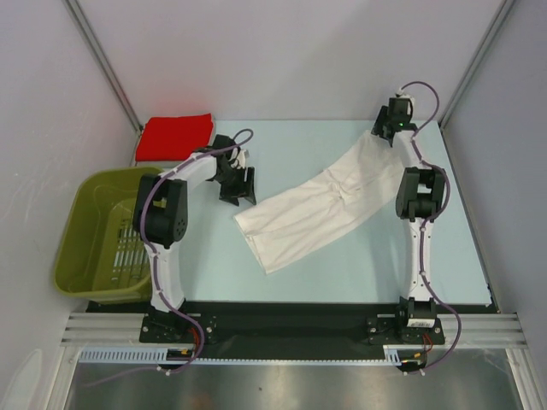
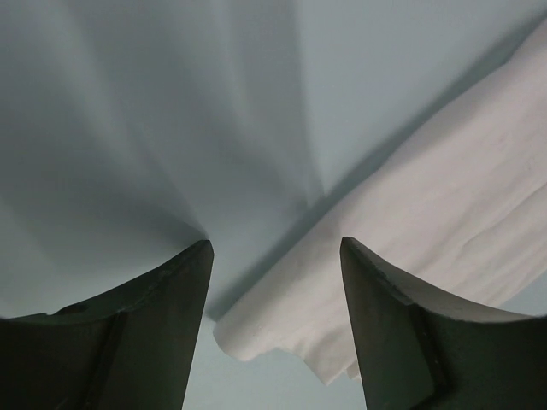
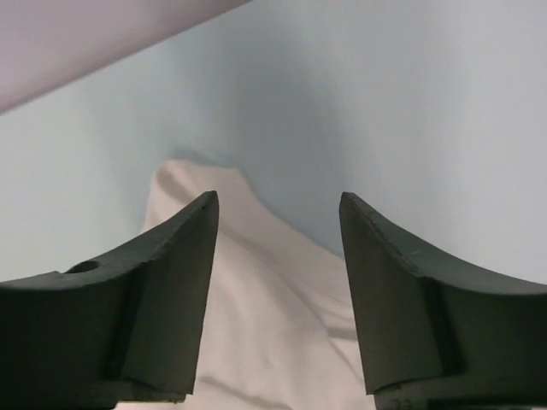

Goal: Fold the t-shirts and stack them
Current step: Fold the tshirt

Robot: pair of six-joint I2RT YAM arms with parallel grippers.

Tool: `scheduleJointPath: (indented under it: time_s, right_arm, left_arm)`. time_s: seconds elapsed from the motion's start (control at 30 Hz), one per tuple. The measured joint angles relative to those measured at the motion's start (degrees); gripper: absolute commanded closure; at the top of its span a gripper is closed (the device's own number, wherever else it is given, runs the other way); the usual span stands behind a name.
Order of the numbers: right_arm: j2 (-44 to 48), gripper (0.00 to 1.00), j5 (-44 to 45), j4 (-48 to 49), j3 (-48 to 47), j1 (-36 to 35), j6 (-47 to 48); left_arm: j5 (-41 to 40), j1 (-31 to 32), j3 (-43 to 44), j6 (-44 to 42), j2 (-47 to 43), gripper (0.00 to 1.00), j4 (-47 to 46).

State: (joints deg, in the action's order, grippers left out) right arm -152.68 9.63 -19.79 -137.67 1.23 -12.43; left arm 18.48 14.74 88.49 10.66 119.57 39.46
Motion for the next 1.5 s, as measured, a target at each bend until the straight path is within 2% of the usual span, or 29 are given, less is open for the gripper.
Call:
scheduleJointPath:
  time_s: [0.17, 0.27, 0.3, 0.37, 0.4, 0.47, 0.5, 0.7, 0.9, 1.0, 1.03, 1.07, 1.17, 1.3, 1.37, 1.43, 1.5]
  right_arm:
    - [5.6, 0.29, -0.5, -4.5, 0.0, 4.1, -3.3]
    - [10.7, 0.23, -1.7, -7.6, 0.1, 6.5, -5.6]
    - [12.1, 0.22, -2.2, -8.3, 0.3, 7.0, -6.2]
    - [15.8, 0.18, -3.7, -9.8, 1.6, 8.1, -7.8]
    - [17.8, 0.18, -4.5, -10.3, 3.1, 8.4, -8.6]
    - [21.4, 0.16, -5.7, -10.8, 6.6, 8.7, -9.9]
    - [23.1, 0.15, -6.5, -11.2, 8.7, 8.7, -10.3]
    - [27.6, 0.13, -11.1, -13.0, 20.5, 8.7, -12.0]
    - [29.5, 0.14, -15.5, -13.3, 33.3, 9.8, -12.9]
    - [30.5, 0.19, -16.8, -12.5, 38.4, 11.3, -14.0]
    - [31.1, 0.26, -17.2, -12.0, 40.3, 12.0, -14.4]
    - [31.6, 0.28, -17.6, -11.5, 41.9, 12.6, -14.8]
    - [33.6, 0.30, -18.3, -8.6, 46.8, 14.2, -16.2]
    - [34.1, 0.33, -19.8, -4.2, 50.2, 15.3, -17.6]
    - [34.1, 0.38, -20.9, -2.8, 50.9, 15.3, -17.8]
    - [33.6, 0.51, -22.5, -0.5, 51.0, 15.1, -18.1]
    - [32.7, 0.54, -23.6, 2.3, 51.0, 15.1, -18.9]
  left_arm:
    - [0.7, -0.2, -0.1, -2.3, 0.4, 0.35, 1.7]
    - [3.3, -0.3, -3.6, -1.7, -1.2, 0.42, 0.0]
    - [4.0, -0.3, -5.1, -1.4, -2.0, 0.53, -0.6]
    - [5.7, -0.3, -8.9, -0.6, -3.6, 0.66, -1.3]
    - [6.6, -0.4, -10.3, 0.0, -4.1, 0.80, -1.5]
    - [7.7, -0.4, -13.6, 0.5, -5.5, 0.90, -1.9]
    - [8.5, -0.4, -15.2, 0.7, -6.2, 1.00, -2.1]
    - [10.8, -0.3, -26.9, 2.4, -13.9, 1.00, -5.3]
    - [13.4, 2.0, -41.8, 8.7, -24.4, 1.00, -10.8]
    - [14.0, 6.4, -47.0, 12.9, -28.4, 1.00, -13.2]
    - [14.1, 8.5, -48.4, 14.6, -29.5, 1.00, -14.0]
    - [14.2, 10.2, -49.2, 15.9, -30.3, 1.00, -14.7]
    - [14.3, 14.2, -50.9, 19.4, -32.9, 1.00, -16.6]
    - [14.3, 15.5, -52.2, 22.5, -34.9, 1.00, -18.7]
    - [14.3, 15.5, -53.3, 23.7, -35.4, 1.00, -19.8]
    - [14.3, 15.5, -54.4, 24.7, -35.8, 1.00, -20.8]
    - [14.3, 15.6, -55.3, 25.7, -35.9, 1.00, -21.7]
